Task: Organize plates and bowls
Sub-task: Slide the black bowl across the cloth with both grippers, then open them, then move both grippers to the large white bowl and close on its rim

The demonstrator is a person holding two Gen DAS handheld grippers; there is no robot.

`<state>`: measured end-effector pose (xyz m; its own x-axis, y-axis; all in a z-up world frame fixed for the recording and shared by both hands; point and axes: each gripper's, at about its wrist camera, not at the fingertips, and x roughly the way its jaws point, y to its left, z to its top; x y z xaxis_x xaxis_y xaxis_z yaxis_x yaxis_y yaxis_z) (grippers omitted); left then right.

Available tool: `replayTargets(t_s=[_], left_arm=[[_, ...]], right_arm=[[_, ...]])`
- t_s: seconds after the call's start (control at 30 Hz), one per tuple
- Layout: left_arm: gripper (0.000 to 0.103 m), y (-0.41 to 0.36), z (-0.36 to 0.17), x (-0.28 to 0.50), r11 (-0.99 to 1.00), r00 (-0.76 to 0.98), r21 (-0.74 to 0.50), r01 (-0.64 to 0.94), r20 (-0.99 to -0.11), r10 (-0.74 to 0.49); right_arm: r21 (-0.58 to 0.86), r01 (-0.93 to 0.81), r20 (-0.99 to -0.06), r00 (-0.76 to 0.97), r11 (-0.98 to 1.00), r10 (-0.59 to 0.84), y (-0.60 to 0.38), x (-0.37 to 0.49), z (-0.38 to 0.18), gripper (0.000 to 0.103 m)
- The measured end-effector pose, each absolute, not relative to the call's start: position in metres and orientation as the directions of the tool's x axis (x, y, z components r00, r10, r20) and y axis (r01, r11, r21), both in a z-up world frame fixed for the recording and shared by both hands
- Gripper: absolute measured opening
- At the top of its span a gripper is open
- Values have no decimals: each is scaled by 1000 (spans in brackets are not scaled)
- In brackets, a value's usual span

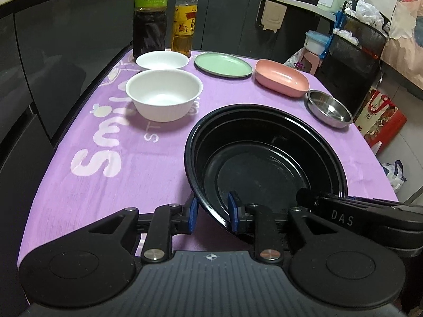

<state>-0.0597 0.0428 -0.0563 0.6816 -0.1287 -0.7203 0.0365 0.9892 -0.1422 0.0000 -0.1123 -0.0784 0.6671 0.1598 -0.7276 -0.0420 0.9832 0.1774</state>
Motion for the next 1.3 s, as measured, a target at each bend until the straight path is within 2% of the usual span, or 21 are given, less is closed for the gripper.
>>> replayTargets(t_s=[0.27, 0.3, 0.37, 0.43, 0.8, 1.0, 1.3], left_arm=[[22, 49, -68, -59, 990, 650, -135, 32, -750, -123], [22, 51, -68, -59, 990, 650, -137, 30, -750, -124], [23, 54, -68, -60, 989, 650, -143, 26, -750, -125], [23, 56, -67, -60, 989, 648, -145, 24, -751, -126], [24, 71, -48, -64, 981, 684, -192, 37, -711, -165], [30, 85, -37, -56, 977, 719, -214, -15, -681, -138], [31, 108, -39, -14, 978, 722, -156, -141, -692, -6]], right_arm=[[181, -40, -745, 646, 983, 164, -114, 0, -86, 19], [185, -38, -748, 643, 982, 166, -115, 1, -87, 20], [192, -31, -748, 643, 981, 167, -117, 2, -87, 31], [195, -22, -743, 650, 981, 162, -120, 2, -86, 35], [191, -20, -723, 673, 981, 154, -125, 3, -79, 36], [175, 0, -683, 720, 984, 122, -135, 9, -63, 40], [166, -16, -669, 733, 986, 124, -132, 40, -52, 40]])
